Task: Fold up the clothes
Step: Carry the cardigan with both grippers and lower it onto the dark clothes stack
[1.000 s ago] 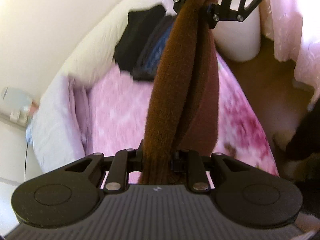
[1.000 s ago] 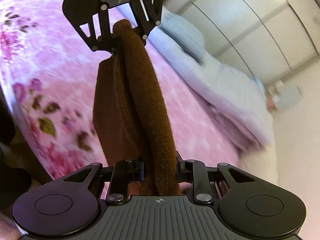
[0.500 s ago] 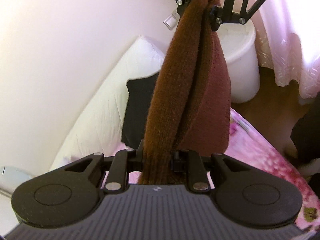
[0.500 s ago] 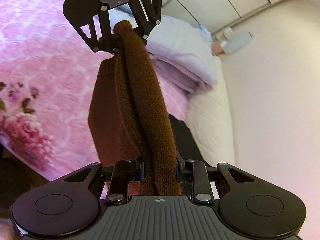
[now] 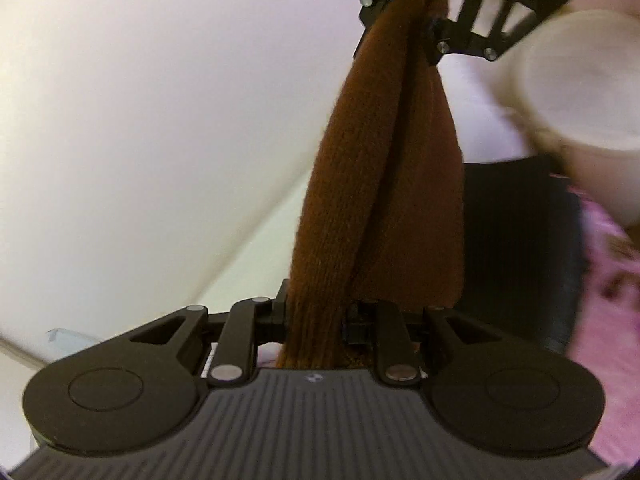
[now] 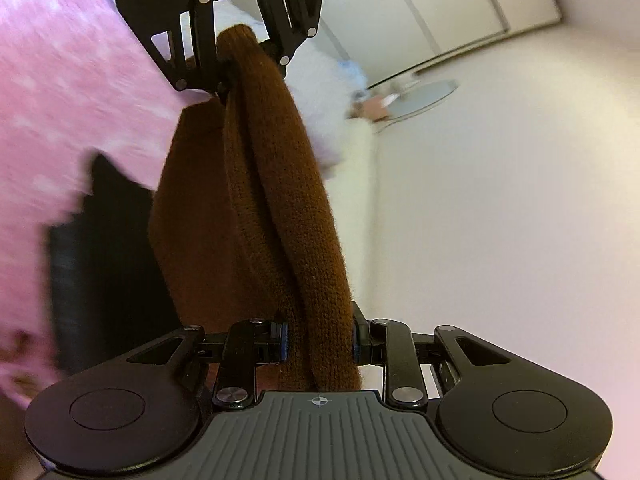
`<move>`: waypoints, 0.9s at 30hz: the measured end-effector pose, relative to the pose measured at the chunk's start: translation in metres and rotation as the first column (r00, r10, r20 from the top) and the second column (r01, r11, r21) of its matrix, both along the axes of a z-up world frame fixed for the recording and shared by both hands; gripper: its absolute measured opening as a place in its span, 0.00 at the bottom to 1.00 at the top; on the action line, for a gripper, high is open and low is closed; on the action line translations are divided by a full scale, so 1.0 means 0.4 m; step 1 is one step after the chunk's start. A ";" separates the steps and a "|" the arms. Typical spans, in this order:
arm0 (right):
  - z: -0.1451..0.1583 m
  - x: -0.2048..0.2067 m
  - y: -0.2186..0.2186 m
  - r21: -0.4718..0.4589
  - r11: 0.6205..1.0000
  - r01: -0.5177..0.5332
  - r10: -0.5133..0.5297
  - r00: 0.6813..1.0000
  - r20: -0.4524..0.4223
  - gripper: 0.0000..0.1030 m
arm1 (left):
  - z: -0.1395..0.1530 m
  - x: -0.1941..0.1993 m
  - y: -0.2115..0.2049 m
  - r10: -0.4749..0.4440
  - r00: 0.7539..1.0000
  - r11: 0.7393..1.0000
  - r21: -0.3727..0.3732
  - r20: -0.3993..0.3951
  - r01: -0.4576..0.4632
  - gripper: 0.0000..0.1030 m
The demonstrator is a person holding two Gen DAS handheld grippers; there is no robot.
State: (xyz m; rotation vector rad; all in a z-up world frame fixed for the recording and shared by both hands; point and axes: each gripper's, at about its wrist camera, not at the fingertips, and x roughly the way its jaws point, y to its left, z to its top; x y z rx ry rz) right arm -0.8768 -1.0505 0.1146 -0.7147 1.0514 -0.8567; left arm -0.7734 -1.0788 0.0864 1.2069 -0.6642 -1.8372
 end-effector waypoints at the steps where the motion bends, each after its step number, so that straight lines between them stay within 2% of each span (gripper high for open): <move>1: -0.007 -0.018 -0.038 -0.016 1.000 -0.009 0.009 1.000 0.006 0.25 | -0.012 -0.020 -0.039 0.021 1.000 1.000 -0.017 0.005 -0.020 0.18; 3: -0.049 -0.052 -0.103 -0.005 1.000 -0.030 0.030 0.999 0.015 0.26 | -0.079 -0.049 -0.094 0.036 0.999 0.999 -0.008 0.022 -0.036 0.18; 5: -0.134 -0.081 -0.148 0.050 0.997 -0.053 0.053 0.999 0.008 0.26 | -0.184 -0.072 -0.117 0.050 0.998 0.997 0.055 0.031 -0.052 0.19; 7: -0.257 -0.098 -0.168 0.133 0.989 -0.068 0.070 0.997 -0.012 0.26 | -0.318 -0.085 -0.123 0.084 0.996 0.981 0.173 0.043 -0.090 0.19; 9: -0.368 -0.098 -0.175 0.245 0.968 -0.056 0.062 0.998 -0.017 0.26 | -0.457 -0.099 -0.117 0.099 0.992 0.949 0.293 0.082 -0.119 0.21; 11: -0.445 -0.099 -0.162 0.302 0.952 -0.057 0.075 0.996 -0.047 0.26 | -0.543 -0.105 -0.092 0.075 0.991 0.937 0.333 0.114 -0.110 0.24; 12: -0.467 -0.101 -0.153 0.311 0.949 -0.059 0.083 0.994 -0.065 0.27 | -0.548 -0.101 -0.078 0.064 0.991 0.948 0.304 0.119 -0.098 0.24; 14: -0.464 -0.120 -0.133 0.297 0.953 -0.062 0.088 0.993 -0.077 0.30 | -0.556 -0.092 -0.052 0.045 0.991 0.965 0.250 0.126 -0.076 0.28; 16: -0.461 -0.138 -0.114 0.282 0.957 -0.065 0.094 0.992 -0.088 0.32 | -0.535 -0.080 -0.045 0.067 0.991 0.964 0.248 0.116 -0.094 0.33; 21: -0.471 -0.166 -0.068 0.248 0.967 -0.059 0.090 0.989 -0.116 0.34 | -0.517 -0.044 -0.012 0.076 0.987 0.971 0.215 0.142 -0.106 0.35; 24: -0.496 -0.145 -0.097 0.297 0.954 -0.039 0.067 0.994 -0.086 0.34 | -0.528 -0.032 -0.016 0.084 0.986 0.966 0.230 0.141 -0.115 0.25; 27: -0.483 -0.122 -0.131 0.343 0.940 0.001 0.018 0.998 -0.053 0.27 | -0.513 -0.035 -0.028 0.085 0.987 0.967 0.228 0.139 -0.115 0.20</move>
